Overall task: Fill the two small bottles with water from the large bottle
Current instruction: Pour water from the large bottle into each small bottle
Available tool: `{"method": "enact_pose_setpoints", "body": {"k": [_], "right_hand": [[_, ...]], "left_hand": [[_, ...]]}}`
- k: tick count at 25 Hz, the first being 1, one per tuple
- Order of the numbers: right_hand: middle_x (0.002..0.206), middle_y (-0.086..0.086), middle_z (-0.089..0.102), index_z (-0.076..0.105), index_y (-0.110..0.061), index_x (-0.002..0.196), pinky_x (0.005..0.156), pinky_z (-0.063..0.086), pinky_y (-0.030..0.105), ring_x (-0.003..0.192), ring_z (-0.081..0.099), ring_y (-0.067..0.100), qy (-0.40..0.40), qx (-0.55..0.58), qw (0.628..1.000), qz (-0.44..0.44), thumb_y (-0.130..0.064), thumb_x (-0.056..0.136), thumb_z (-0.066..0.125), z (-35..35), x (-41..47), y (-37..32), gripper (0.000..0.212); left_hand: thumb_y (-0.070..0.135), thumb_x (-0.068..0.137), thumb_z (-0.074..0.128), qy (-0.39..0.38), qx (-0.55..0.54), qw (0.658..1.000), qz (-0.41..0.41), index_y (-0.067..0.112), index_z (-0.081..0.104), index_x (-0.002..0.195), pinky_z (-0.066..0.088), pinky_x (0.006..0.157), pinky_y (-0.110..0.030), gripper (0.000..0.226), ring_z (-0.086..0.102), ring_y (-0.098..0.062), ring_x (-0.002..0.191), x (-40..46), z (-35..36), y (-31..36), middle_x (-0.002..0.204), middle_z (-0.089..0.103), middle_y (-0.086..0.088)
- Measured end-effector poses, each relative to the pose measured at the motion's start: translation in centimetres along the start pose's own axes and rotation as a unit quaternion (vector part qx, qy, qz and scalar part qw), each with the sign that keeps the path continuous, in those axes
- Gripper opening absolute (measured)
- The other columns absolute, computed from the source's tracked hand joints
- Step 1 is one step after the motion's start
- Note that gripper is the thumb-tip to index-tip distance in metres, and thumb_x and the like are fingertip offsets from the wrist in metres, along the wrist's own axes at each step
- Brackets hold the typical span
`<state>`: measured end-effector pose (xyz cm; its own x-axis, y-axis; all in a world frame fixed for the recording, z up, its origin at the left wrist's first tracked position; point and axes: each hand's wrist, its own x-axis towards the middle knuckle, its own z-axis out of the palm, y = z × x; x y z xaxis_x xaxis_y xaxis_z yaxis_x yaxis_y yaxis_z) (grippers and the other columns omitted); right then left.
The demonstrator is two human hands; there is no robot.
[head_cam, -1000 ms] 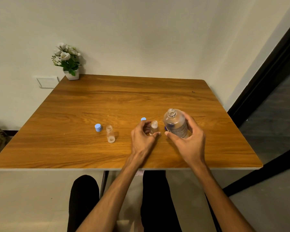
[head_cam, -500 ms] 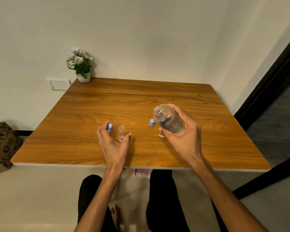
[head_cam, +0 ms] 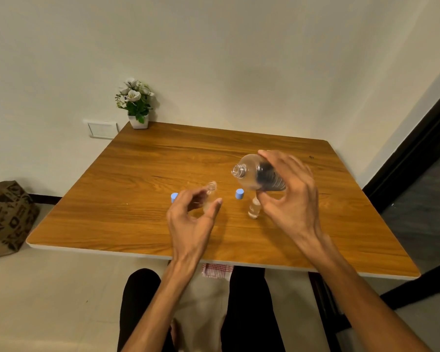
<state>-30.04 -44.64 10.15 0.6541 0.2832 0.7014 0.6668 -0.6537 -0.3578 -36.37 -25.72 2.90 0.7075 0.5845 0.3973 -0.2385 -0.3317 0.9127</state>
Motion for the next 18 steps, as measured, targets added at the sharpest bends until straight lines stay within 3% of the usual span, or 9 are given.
{"method": "enact_pose_setpoints", "body": {"k": [2,6,12,18], "right_hand": [[0.144,0.007,0.066,0.061,-0.014,0.146,0.115,0.036,0.036,0.137,0.057,0.027,0.007,-0.025,0.999,-0.026,-0.003,0.069,0.088,-0.7,1.0,0.2,0.082],[0.144,0.009,0.065,0.063,-0.013,0.143,0.115,0.042,0.052,0.137,0.056,0.029,0.021,-0.056,0.994,-0.087,0.0,0.07,0.081,-2.2,2.7,0.3,0.077],[0.141,0.013,0.066,0.067,-0.009,0.139,0.116,0.041,0.055,0.136,0.057,0.032,0.032,-0.078,0.988,-0.129,0.006,0.069,0.079,-3.3,3.8,0.3,0.073],[0.142,0.014,0.065,0.067,-0.009,0.138,0.121,0.037,0.053,0.136,0.056,0.033,0.032,-0.084,0.985,-0.147,0.007,0.069,0.078,-3.7,4.0,-0.1,0.072]], "left_hand": [[0.016,0.076,0.093,0.0,-0.031,0.999,0.026,0.017,0.077,0.106,0.06,0.081,-0.024,0.034,0.071,-0.01,0.091,-0.1,0.2,1.8,0.098,0.073,0.004],[0.017,0.075,0.094,-0.011,-0.074,0.996,0.038,0.019,0.077,0.104,0.06,0.08,-0.032,0.034,0.07,-0.019,0.088,-0.4,0.7,3.7,0.097,0.074,0.0],[0.016,0.074,0.095,-0.009,-0.09,0.994,0.055,0.014,0.079,0.103,0.061,0.075,-0.035,0.033,0.068,-0.016,0.083,-0.5,1.6,4.3,0.096,0.073,0.003],[0.018,0.074,0.096,-0.008,-0.102,0.993,0.061,0.019,0.078,0.104,0.059,0.075,-0.028,0.035,0.068,-0.012,0.084,-0.6,2.0,4.5,0.097,0.073,0.007]]}}
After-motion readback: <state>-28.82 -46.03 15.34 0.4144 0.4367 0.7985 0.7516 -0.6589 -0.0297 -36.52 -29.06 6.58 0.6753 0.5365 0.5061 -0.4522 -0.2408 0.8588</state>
